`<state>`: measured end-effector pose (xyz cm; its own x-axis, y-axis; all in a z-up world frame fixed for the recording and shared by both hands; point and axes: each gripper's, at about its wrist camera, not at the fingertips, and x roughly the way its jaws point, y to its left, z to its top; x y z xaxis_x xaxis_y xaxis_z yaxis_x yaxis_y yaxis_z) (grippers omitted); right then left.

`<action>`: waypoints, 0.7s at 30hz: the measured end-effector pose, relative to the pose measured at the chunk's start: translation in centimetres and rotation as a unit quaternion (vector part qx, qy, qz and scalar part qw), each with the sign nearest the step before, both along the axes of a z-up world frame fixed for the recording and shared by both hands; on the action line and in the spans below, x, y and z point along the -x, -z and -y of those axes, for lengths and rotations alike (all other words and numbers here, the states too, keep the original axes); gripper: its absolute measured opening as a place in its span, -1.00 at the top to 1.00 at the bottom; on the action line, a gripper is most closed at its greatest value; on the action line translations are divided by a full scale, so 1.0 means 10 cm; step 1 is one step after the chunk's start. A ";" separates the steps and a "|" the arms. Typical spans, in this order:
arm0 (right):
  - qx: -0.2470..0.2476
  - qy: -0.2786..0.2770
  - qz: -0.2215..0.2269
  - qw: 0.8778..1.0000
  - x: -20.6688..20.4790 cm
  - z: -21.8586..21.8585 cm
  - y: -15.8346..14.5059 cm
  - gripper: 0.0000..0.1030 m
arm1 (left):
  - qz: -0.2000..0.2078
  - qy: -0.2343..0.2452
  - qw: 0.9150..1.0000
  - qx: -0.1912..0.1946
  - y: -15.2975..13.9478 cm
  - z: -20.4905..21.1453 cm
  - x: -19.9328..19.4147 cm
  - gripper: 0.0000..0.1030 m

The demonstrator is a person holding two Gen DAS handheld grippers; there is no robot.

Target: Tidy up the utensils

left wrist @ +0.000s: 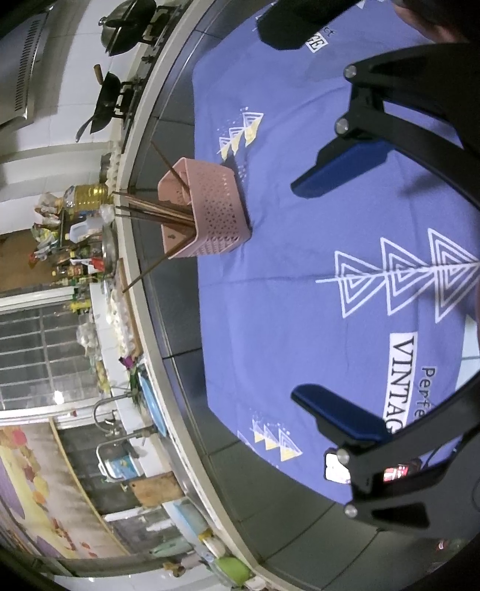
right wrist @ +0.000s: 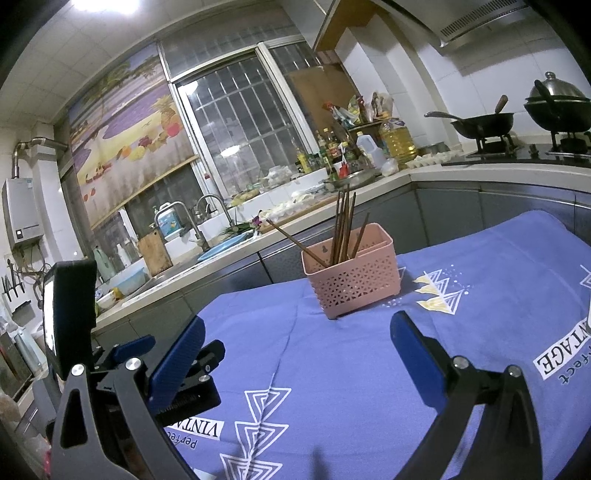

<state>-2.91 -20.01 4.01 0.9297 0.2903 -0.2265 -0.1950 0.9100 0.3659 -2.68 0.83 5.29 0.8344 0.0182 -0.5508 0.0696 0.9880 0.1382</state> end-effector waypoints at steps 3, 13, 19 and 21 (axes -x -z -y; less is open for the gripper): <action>-0.001 0.000 0.000 1.000 0.01 -0.02 0.00 -0.92 | -0.001 0.001 1.000 -0.003 0.01 0.05 -0.02 -0.88; -0.002 0.000 -0.002 1.000 0.00 -0.01 0.01 -0.92 | -0.001 0.002 1.000 -0.005 0.02 0.07 -0.02 -0.88; -0.003 0.001 -0.003 1.000 0.02 -0.03 0.02 -0.92 | -0.001 0.002 1.000 -0.005 0.02 0.09 -0.03 -0.88; -0.003 0.001 -0.004 1.000 0.01 -0.02 0.02 -0.92 | -0.002 0.002 1.000 -0.005 0.02 0.09 -0.03 -0.88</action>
<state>-2.99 -19.78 3.84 0.9288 0.2893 -0.2315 -0.1897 0.9080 0.3736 -2.37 -0.09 5.12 0.8328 0.0197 -0.5532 0.0745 0.9863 0.1472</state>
